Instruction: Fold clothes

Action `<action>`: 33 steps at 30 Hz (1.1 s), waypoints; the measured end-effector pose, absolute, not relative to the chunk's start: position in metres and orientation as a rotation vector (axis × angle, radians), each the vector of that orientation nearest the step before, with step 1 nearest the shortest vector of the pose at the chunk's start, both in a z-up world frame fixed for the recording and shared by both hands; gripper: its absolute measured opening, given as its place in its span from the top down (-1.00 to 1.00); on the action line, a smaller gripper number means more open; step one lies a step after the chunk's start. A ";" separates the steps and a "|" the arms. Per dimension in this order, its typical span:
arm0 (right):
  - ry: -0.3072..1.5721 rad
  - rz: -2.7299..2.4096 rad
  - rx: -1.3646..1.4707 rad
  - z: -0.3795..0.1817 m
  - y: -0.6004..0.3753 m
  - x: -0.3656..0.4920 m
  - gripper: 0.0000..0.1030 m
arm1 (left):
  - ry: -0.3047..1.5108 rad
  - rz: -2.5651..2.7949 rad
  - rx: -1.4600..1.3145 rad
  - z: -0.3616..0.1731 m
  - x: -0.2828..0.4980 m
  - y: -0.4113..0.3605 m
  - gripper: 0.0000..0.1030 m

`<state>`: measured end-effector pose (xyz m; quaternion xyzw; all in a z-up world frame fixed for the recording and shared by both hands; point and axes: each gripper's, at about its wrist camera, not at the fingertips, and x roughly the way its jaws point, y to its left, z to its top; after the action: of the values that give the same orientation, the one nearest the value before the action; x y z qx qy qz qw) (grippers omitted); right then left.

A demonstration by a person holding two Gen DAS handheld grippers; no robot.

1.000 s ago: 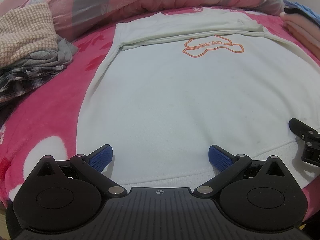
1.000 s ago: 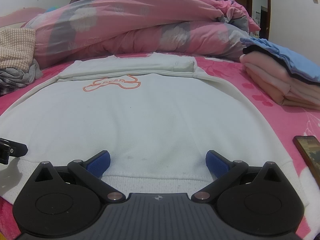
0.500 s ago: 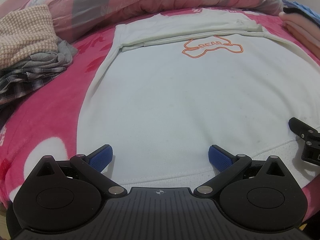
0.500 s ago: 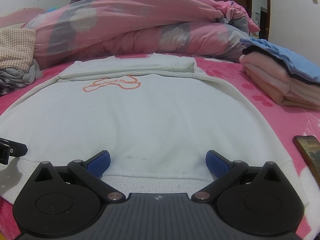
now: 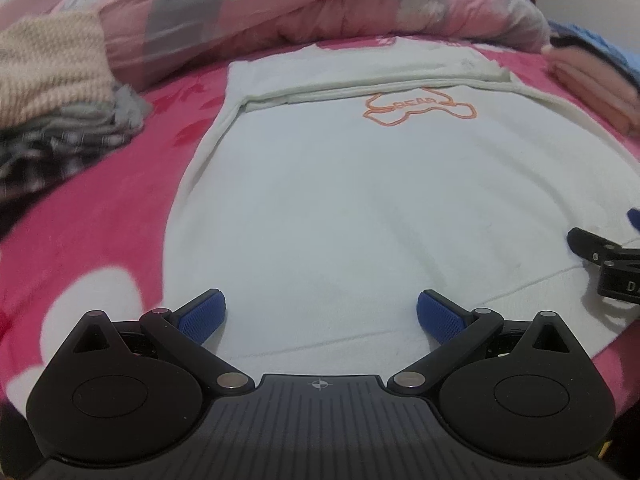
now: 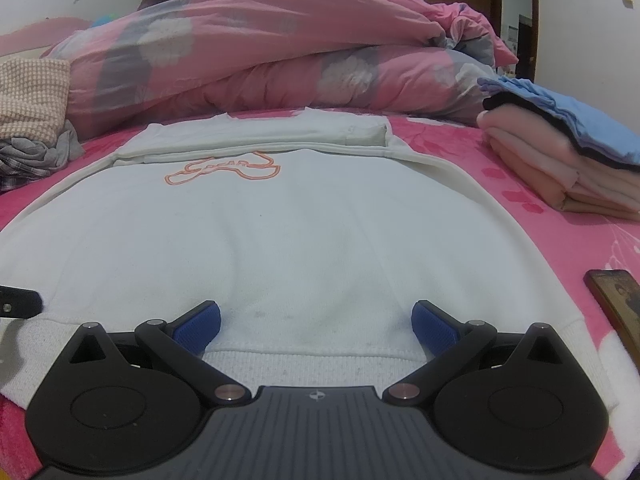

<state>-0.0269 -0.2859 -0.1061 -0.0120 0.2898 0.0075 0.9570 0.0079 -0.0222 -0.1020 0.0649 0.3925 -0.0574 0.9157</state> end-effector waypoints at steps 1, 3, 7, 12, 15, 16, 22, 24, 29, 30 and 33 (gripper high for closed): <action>0.587 0.016 -0.023 -0.106 -0.286 -0.027 -1.00 | 0.812 -0.123 0.120 -0.102 0.006 -0.018 -1.00; 0.584 0.017 -0.022 -0.107 -0.287 -0.027 -1.00 | 0.820 -0.131 0.094 -0.101 0.002 -0.011 -1.00; 0.580 0.016 -0.021 -0.107 -0.288 -0.028 -1.00 | 0.806 -0.148 0.125 -0.100 -0.013 -0.002 -1.00; 0.577 0.010 -0.022 -0.107 -0.286 -0.028 -1.00 | 0.816 -0.174 0.142 -0.100 -0.031 0.010 -1.00; 0.575 0.005 -0.022 -0.106 -0.284 -0.030 -1.00 | 0.835 -0.172 0.113 -0.101 -0.039 0.023 -1.00; 0.574 0.003 -0.022 -0.106 -0.284 -0.031 -1.00 | 0.838 -0.170 0.103 -0.101 -0.043 0.028 -1.00; 0.543 -0.006 -0.023 -0.107 -0.282 -0.046 -1.00 | 0.822 -0.160 0.053 -0.101 -0.060 0.052 -1.00; 0.525 -0.001 -0.023 -0.106 -0.282 -0.056 -1.00 | 0.804 -0.164 0.027 -0.099 -0.065 0.059 -1.00; 0.507 0.042 -0.026 -0.104 -0.281 -0.080 -1.00 | 0.757 -0.187 -0.047 -0.096 -0.069 0.070 -0.93; 0.508 0.053 -0.022 -0.103 -0.282 -0.084 -1.00 | 0.749 -0.195 -0.064 -0.095 -0.068 0.072 -0.89; 0.514 0.110 0.027 -0.095 -0.283 -0.097 -1.00 | 0.738 -0.217 -0.106 -0.096 -0.066 0.076 -0.63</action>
<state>-0.0968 -0.2831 -0.0949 0.0135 0.2542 0.0542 0.9655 -0.0655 0.0761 -0.0960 -0.0518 0.3596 -0.1060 0.9256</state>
